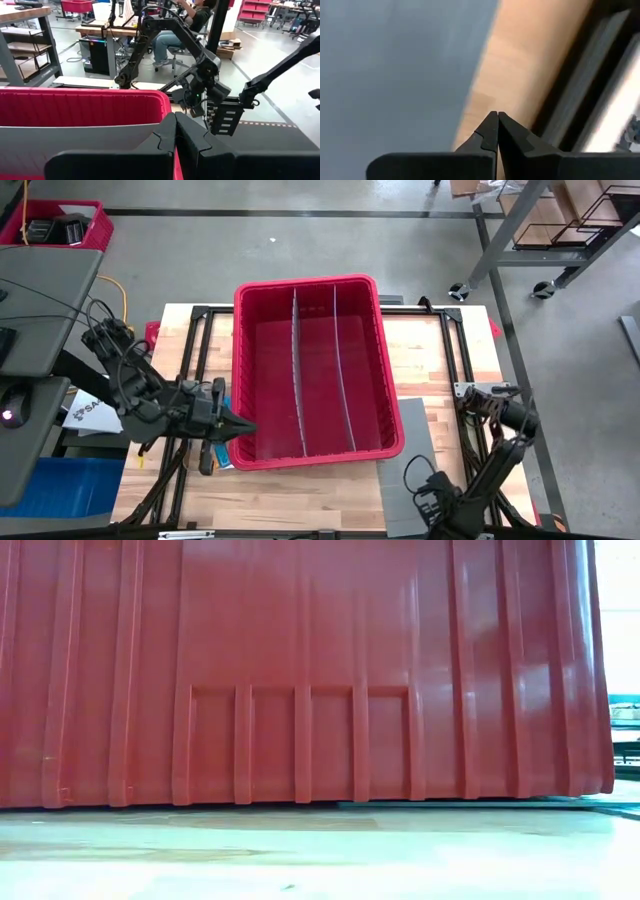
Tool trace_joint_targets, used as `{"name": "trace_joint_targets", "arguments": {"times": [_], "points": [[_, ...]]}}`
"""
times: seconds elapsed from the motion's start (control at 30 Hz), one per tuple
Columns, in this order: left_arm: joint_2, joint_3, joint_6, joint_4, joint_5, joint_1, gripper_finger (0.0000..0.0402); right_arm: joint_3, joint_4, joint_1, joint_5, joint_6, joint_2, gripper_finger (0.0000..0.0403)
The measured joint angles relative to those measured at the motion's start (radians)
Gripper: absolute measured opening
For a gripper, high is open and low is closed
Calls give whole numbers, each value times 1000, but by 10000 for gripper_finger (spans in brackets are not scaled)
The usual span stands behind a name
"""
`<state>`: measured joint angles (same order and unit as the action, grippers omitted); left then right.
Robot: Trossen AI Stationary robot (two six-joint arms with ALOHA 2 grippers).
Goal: Sort Items/Unsort Items
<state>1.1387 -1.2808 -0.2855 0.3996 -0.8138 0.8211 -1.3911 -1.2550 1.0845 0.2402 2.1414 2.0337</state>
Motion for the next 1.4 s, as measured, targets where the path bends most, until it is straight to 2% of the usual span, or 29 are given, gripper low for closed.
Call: {"name": "trace_joint_targets", "arguments": {"times": [0.27,0.8,1.03,1.1,1.27,1.4], "points": [[9,0,-1,-6,-61,-4,0,-3,95,-1,10,1,72,0],[9,0,-10,-6,-63,-9,0,-88,167,-56,-82,13,81,0],[9,0,-36,-8,-61,-8,0,-114,289,-38,-90,36,81,0],[9,0,-36,-9,-61,-8,0,-159,296,-29,-121,39,84,0],[9,0,-28,-9,-61,-9,0,-290,186,-16,-194,24,77,0],[9,0,-28,-9,-68,-16,0,-303,148,-59,-302,2,75,0]]}}
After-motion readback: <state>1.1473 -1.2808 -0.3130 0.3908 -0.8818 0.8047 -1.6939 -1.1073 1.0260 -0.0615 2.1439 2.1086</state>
